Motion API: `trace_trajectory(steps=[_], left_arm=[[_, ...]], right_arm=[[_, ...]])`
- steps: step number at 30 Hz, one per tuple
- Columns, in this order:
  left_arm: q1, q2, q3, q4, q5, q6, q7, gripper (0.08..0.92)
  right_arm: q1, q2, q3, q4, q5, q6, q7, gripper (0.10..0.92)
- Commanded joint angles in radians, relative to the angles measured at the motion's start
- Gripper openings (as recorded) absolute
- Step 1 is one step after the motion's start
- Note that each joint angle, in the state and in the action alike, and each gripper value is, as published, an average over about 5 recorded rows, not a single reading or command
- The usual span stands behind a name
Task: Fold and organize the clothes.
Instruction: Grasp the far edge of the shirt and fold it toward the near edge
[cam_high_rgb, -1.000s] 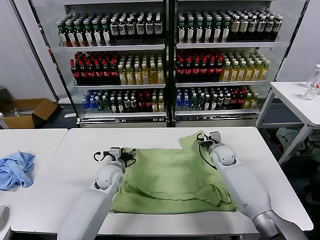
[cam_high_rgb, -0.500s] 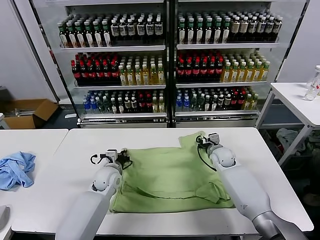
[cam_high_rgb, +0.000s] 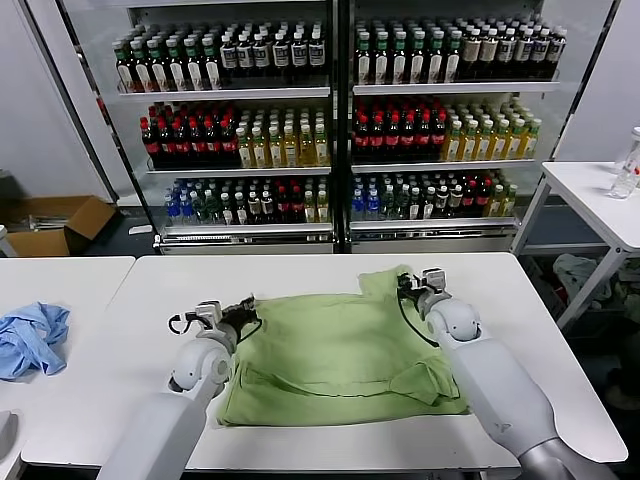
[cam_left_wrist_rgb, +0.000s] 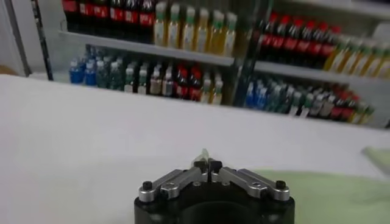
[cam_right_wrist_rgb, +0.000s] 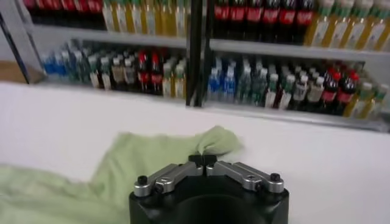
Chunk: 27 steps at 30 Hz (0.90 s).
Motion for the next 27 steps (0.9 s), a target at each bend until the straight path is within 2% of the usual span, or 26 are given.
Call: trace_trajectory(steps=[1,10,20,27], left_arm=[[0.096,0.026,-0.077,-0.197,-0.204,-0.066,0.018,0.086],[0.266,0.044,-0.133,-0.371,-0.257,-0.052,0.022,0.085],[0.45,0.055,-0.169,-0.551,-0.277,-0.01,-0.009,0.085],[0.466,0.049,-0.149,-0.526,-0.115,0.072,0.014,0.086]], right_arm=[[-0.09,-0.069,0.055,0.196,0.041,0.038,0.005,0.108],[-0.316,-0.168,0.16,0.442,0.055,0.036,0.024,0.108],[-0.678,-0.237,0.339,0.671,0.025,0.019,0.046,0.108],[-0.705,-0.226,0.323,0.693,-0.01,-0.1,0.071,0.117]])
